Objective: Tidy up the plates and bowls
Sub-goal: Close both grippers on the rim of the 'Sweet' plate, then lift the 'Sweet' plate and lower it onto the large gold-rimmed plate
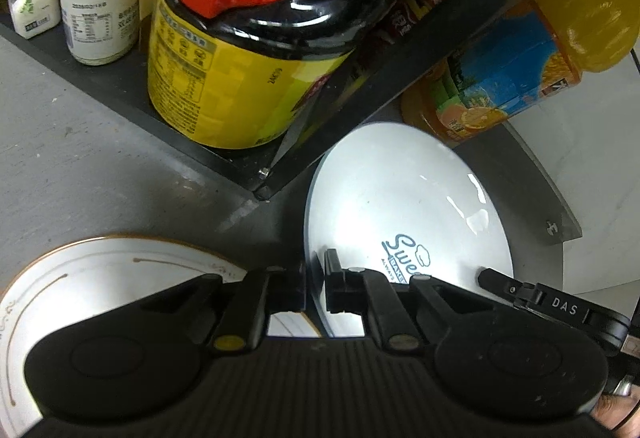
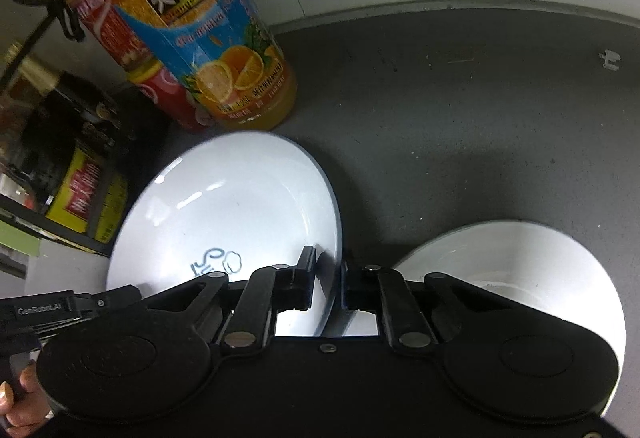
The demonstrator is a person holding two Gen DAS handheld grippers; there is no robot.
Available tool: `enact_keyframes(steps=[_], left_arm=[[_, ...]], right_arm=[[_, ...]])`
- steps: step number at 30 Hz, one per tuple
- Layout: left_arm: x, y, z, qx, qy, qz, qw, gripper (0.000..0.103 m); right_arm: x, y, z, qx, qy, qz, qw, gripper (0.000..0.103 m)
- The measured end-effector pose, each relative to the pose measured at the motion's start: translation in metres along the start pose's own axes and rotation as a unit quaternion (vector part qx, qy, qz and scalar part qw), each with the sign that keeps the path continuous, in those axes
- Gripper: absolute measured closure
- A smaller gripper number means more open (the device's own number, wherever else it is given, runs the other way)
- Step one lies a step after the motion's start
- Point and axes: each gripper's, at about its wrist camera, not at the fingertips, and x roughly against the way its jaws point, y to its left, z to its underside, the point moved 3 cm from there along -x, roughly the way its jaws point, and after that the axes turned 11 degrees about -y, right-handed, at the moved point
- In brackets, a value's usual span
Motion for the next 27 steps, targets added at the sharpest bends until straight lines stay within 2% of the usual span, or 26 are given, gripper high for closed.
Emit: enact_keyframes(steps=[9,27], left_arm=[[0.023,-0.003,-0.008,0.004,-0.017,0.006,0.9998,0.096],[0.087,-0.004,0.009,0.001,-0.039,0.002,0.9992,0.096]], right_arm=[[0.023,0.002,0.002,-0.001,-0.021,-0.024,0.999,0.093],[0.077,0.014,0.027,0.006,-0.048,-0.057,0.997,0.092]])
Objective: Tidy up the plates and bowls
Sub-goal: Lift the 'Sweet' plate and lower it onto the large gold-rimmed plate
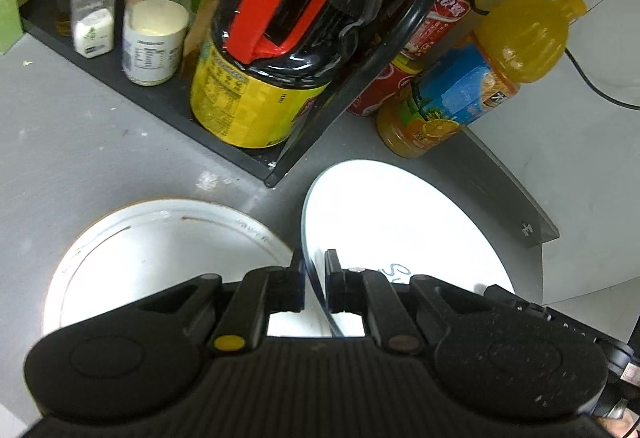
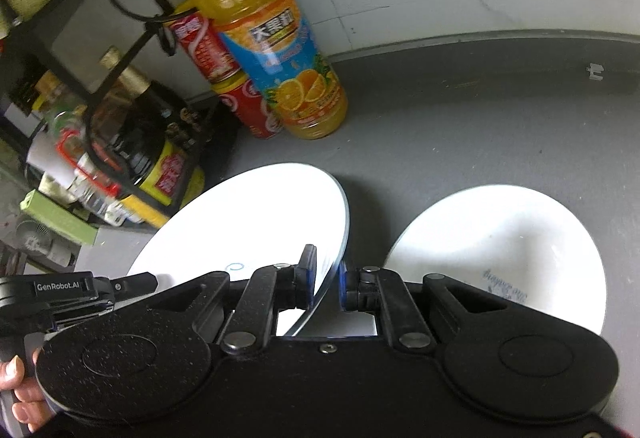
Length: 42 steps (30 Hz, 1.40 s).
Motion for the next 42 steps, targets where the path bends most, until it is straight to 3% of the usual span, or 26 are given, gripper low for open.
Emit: enact_keyframes(steps=[11,24,42], left_arm=[[0.033,0.024,0.019,0.015,-0.008,-0.022,0.9996,0.096],[0.066,0.079,0.037,0.051,-0.028,-0.058,0.9966,0.096],[0.061,0.121,0.056,0.068,-0.007,-0.083,0.9942,0.095]], right_arm=[[0.013,0.018,0.022,0.024,0.009,-0.025,0.999,0.092],[0.004,0.065,0.047,0.06,0.037,-0.056,0.996,0.092],[-0.01,0.091,0.071,0.092,0.065,-0.051,0.992,0.091]])
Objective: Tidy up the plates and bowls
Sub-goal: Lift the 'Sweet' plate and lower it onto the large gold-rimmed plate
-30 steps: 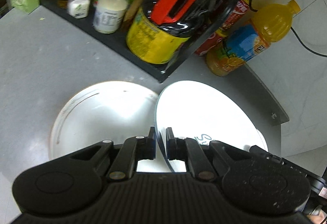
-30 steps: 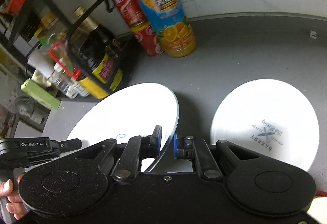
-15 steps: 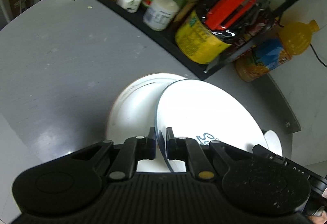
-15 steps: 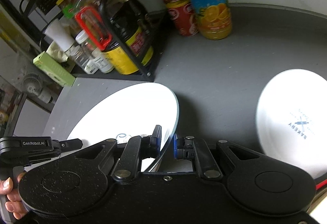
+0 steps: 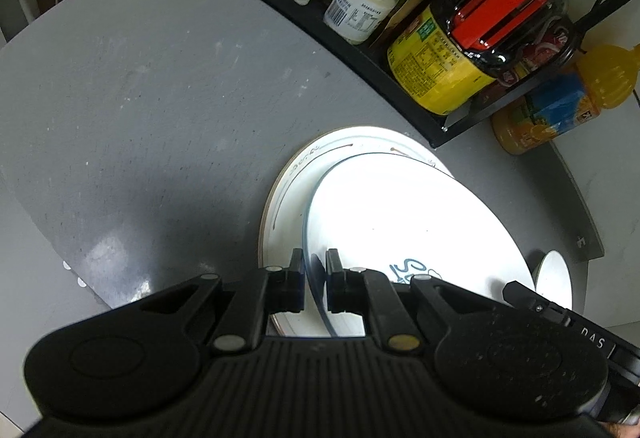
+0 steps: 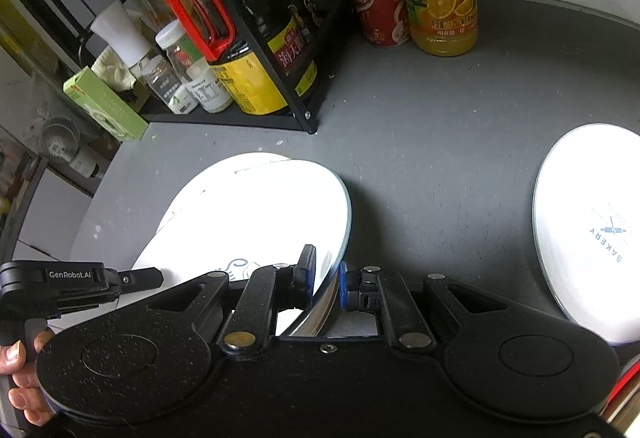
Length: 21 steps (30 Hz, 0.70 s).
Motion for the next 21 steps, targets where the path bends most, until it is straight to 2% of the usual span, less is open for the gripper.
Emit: enact_keyframes(steps=[17,21], left_arm=[[-0.009,0.008,-0.004,0.0,0.024,-0.012,0.9996,0.093],[0.0,0.01,-0.014,-0.005,0.007,-0.011,0.9999,0.093]], right_arm=[[-0.01,0.002,0.008,0.001,0.012,0.012,1.0,0.094],[-0.01,0.002,0.005,-0.003,0.006,0.011,1.0,0.097]])
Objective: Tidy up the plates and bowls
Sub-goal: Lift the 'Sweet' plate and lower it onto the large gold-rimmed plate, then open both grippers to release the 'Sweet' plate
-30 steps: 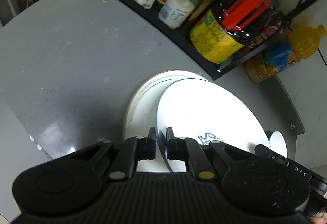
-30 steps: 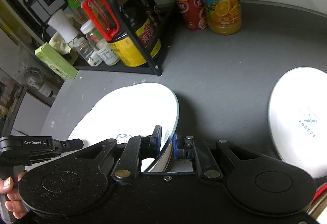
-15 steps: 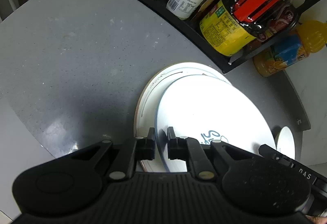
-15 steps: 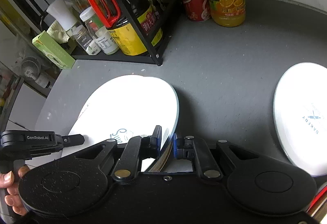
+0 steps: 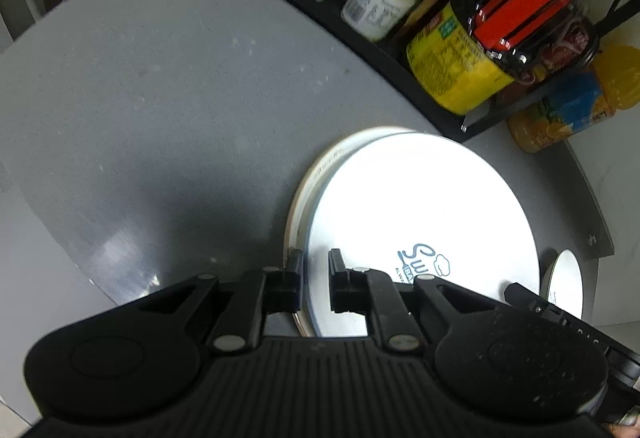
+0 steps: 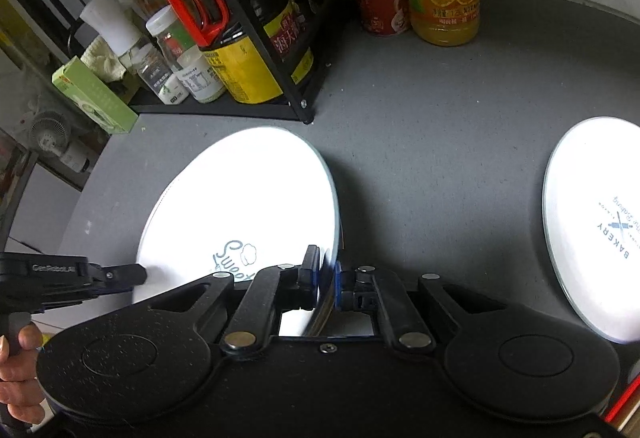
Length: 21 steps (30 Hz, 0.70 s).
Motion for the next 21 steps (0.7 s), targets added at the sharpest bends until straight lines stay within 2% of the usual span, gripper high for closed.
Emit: enact_keyframes(steps=[2,8,14,21], left_arm=[[0.005,0.001,-0.004,0.001,-0.007,0.007,0.9999,0.093],[0.013,0.005,-0.018,0.002,-0.027,-0.001,0.9996,0.091],[-0.001,0.014,-0.019,0.013,-0.015,-0.011,0.9997,0.079],[-0.014,0.018,-0.016,0.023,-0.002,-0.007,0.9997,0.073]], right_arm=[[0.0,-0.001,-0.002,-0.008,-0.003,-0.004,1.0,0.097],[-0.007,0.003,-0.003,-0.007,0.002,0.0,1.0,0.097],[-0.018,0.003,0.004,-0.002,0.023,0.03,0.999,0.092],[-0.024,0.004,0.001,-0.004,0.032,0.025,0.999,0.091]])
